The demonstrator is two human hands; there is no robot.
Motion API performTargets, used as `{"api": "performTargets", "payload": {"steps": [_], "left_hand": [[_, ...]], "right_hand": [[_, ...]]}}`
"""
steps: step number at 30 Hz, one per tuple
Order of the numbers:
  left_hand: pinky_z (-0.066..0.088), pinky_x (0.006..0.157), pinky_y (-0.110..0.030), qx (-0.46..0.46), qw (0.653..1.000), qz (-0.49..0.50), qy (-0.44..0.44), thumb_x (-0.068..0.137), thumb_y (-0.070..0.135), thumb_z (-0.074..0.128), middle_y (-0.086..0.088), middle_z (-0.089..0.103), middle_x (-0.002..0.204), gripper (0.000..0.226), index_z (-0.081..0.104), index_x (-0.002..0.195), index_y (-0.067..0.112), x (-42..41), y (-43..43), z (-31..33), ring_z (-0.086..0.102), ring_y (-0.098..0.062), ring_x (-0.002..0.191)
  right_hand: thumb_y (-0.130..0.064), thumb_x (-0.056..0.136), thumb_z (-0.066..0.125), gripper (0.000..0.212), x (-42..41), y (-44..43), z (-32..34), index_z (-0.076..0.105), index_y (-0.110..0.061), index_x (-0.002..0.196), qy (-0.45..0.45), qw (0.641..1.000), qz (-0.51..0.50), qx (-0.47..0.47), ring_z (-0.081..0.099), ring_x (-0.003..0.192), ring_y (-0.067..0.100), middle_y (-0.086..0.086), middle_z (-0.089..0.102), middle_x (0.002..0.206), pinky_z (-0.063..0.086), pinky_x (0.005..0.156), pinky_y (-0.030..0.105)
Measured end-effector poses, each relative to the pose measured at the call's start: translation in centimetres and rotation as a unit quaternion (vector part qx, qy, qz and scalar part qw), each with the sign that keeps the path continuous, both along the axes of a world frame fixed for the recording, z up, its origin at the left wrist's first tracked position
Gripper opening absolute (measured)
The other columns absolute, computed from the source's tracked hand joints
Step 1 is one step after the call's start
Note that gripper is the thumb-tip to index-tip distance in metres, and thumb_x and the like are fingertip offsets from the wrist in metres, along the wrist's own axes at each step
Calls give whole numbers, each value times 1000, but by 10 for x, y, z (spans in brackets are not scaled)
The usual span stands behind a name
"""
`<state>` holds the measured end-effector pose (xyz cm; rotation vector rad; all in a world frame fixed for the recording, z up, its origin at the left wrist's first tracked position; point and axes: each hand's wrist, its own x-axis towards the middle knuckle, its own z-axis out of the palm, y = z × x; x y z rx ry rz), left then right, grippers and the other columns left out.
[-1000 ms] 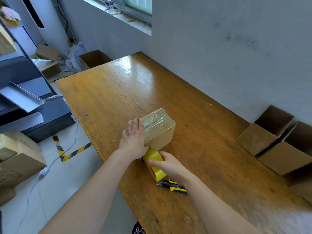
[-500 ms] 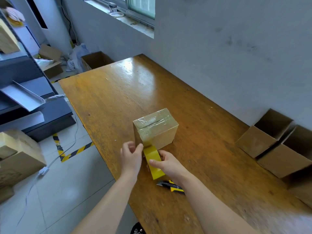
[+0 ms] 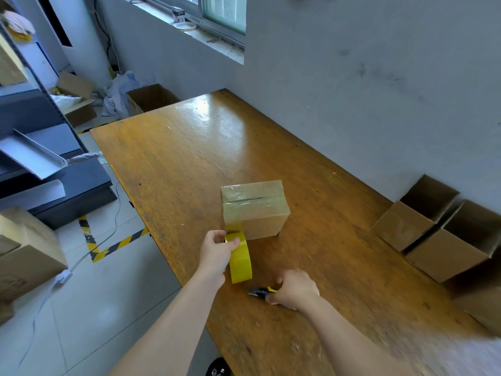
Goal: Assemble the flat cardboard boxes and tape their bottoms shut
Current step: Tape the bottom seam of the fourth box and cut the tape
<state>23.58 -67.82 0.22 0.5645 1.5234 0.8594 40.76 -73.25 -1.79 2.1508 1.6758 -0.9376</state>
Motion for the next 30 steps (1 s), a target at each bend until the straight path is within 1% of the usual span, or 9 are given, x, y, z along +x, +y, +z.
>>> {"api": "performTargets", "payload": {"steps": [3, 7, 10, 13, 15, 19, 23, 28, 30], "left_hand": [[49, 96, -56, -2, 1000, 4, 6, 87, 13, 71, -8, 59, 120, 22, 56, 94, 28, 0, 2, 1, 60, -33, 107], [56, 81, -45, -7, 1000, 5, -9, 90, 10, 69, -10, 61, 114, 22, 54, 97, 25, 0, 8, 2, 63, -31, 100], [52, 63, -36, -9, 1000, 7, -19, 90, 8, 68, -11, 63, 108, 23, 54, 104, 21, -1, 11, 4, 64, -27, 89], [50, 60, -34, -6, 1000, 7, -24, 89, 8, 69, -11, 63, 105, 26, 54, 107, 19, -1, 12, 5, 64, -25, 84], [50, 59, -34, -1, 1000, 4, -25, 89, 8, 69, -11, 64, 103, 25, 54, 106, 19, -2, 13, 5, 64, -25, 81], [55, 68, -40, 6, 1000, 2, -19, 88, 10, 70, -11, 65, 106, 24, 55, 102, 21, -3, 15, 3, 65, -30, 93], [55, 84, -49, 7, 1000, -8, -7, 86, 13, 72, -11, 63, 111, 28, 55, 106, 22, -3, 16, 3, 63, -32, 100], [55, 76, -42, 7, 1000, -15, -3, 85, 12, 72, -11, 63, 109, 31, 54, 109, 20, -5, 19, 4, 63, -31, 99], [54, 73, -40, 9, 1000, -18, 1, 85, 12, 72, -11, 63, 108, 32, 53, 110, 19, -5, 21, 4, 63, -31, 98]], "right_hand": [[-45, 79, 75, 48, 2, -6, -8, 61, -22, 119, -40, 998, 42, 7, 49, 117, 25, 4, 56, 122, 48, 91, 36], [-41, 86, 70, 31, 7, -5, -9, 56, -21, 105, 12, 998, 8, 55, 59, 98, 20, 1, 62, 108, 48, 69, 30], [-36, 93, 62, 23, 8, -8, -2, 47, -22, 104, 65, 978, -45, 191, 60, 78, 15, -4, 62, 94, 48, 58, 28], [-28, 94, 62, 15, 3, -6, 4, 51, -18, 97, 84, 918, -42, 386, 55, 63, 16, -7, 58, 83, 50, 51, 35], [-24, 92, 65, 13, -1, 5, 12, 55, -17, 93, 84, 886, 0, 456, 52, 57, 17, -6, 58, 78, 46, 44, 37], [-21, 80, 77, 22, -12, 37, 34, 56, -17, 84, 7, 865, 122, 487, 49, 47, 20, -3, 53, 65, 34, 34, 31], [-12, 59, 91, 40, -25, 58, 53, 55, -19, 77, -88, 859, 220, 454, 40, 38, 18, -3, 47, 56, 22, 33, 26], [-11, 55, 91, 40, -33, 69, 64, 57, -20, 74, -146, 858, 254, 421, 29, 39, 16, -4, 42, 52, 4, 42, 23], [-12, 58, 90, 37, -35, 69, 69, 58, -20, 75, -149, 860, 268, 409, 29, 41, 16, -4, 39, 53, 6, 42, 23]]}}
